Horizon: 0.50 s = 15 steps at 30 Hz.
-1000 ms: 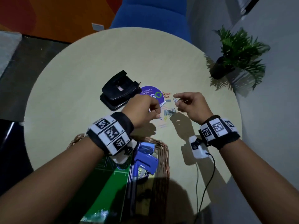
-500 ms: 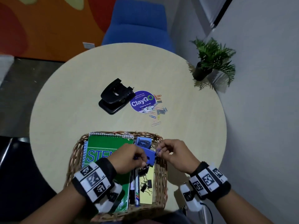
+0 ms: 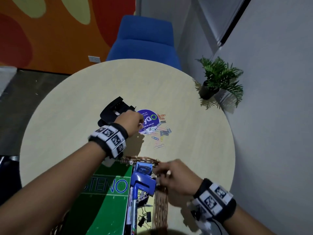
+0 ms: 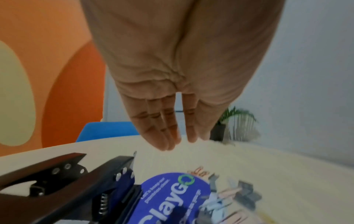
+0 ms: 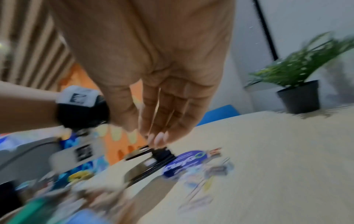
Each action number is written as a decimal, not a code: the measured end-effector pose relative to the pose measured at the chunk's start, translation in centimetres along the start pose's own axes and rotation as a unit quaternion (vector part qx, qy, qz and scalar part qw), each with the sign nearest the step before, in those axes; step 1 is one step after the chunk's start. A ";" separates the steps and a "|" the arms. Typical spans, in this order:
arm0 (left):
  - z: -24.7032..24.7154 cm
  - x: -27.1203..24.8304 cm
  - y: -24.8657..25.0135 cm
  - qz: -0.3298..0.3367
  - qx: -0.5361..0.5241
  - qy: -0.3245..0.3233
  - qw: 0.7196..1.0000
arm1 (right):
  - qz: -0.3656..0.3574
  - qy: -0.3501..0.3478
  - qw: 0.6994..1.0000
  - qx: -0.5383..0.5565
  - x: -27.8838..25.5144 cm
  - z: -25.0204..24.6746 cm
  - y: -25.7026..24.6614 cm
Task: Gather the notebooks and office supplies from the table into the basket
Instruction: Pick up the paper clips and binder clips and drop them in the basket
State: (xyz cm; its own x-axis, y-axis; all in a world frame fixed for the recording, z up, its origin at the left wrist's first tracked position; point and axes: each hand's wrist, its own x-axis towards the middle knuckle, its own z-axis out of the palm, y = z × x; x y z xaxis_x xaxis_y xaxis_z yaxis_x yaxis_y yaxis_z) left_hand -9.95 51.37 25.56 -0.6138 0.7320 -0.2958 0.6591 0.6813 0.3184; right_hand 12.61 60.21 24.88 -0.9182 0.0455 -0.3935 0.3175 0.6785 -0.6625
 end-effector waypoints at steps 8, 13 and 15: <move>3.9 10.8 2.6 0.061 0.208 -0.170 0.961 | 0.124 0.111 0.968 -0.187 13.0 -8.9 9.3; 6.2 14.0 3.3 0.088 0.233 -0.182 0.951 | 0.131 0.048 0.954 -0.267 17.5 -8.8 11.7; 7.0 14.4 3.2 0.076 0.224 -0.171 0.956 | 0.128 0.036 0.949 -0.285 18.7 -8.8 11.9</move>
State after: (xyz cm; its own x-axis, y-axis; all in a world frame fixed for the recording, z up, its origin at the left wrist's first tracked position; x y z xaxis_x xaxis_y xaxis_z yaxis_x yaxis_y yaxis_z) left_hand -13.64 64.08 15.96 -0.3676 0.7280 -0.5787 0.8967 0.4425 -0.0130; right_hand -2.85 75.58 15.30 -0.8484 0.2992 -0.4367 0.3722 0.9237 -0.0904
